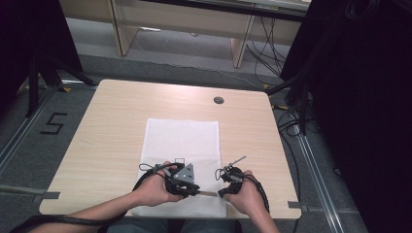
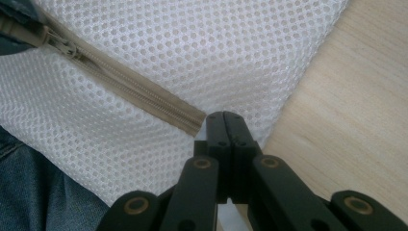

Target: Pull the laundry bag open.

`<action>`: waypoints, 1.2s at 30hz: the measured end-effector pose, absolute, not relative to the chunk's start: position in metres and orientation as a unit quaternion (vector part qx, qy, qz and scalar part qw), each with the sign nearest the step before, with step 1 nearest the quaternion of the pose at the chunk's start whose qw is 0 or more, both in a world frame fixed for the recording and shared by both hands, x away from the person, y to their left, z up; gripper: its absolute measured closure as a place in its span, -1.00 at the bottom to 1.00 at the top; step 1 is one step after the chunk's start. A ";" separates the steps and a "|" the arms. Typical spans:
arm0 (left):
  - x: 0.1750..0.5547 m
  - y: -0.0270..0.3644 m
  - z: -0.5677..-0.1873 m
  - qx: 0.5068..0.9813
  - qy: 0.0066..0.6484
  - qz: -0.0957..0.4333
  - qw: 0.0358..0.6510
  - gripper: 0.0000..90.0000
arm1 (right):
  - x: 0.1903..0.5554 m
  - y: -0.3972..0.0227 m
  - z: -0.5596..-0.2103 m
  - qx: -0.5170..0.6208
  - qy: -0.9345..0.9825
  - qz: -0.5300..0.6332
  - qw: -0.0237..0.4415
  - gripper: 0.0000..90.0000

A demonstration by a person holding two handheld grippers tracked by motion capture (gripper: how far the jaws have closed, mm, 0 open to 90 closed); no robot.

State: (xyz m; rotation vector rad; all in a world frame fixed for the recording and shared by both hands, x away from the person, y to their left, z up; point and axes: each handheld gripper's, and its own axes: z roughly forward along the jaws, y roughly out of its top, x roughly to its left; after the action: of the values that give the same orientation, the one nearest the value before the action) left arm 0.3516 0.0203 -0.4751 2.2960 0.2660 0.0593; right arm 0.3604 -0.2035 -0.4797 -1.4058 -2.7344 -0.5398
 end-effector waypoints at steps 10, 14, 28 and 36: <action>0.351 0.025 -0.475 0.907 0.110 0.022 0.405 0.82 | 0.360 -0.203 -0.479 -0.454 -0.875 -0.169 0.011 1.00; 0.352 0.026 -0.475 0.908 0.103 0.023 0.404 0.82 | 0.360 -0.203 -0.479 -0.454 -0.875 -0.168 0.012 1.00; 0.351 0.033 -0.474 0.909 0.108 0.023 0.401 0.82 | 0.361 -0.204 -0.480 -0.450 -0.876 -0.173 0.012 1.00; 0.350 0.038 -0.475 0.909 0.113 0.021 0.401 0.82 | 0.361 -0.204 -0.480 -0.451 -0.876 -0.172 0.013 1.00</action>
State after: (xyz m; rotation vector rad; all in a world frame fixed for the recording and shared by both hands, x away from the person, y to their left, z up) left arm 0.3498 0.0376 -0.4750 2.2978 0.2846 0.0527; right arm 0.3608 -0.2038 -0.4796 -1.4038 -2.7288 -0.5374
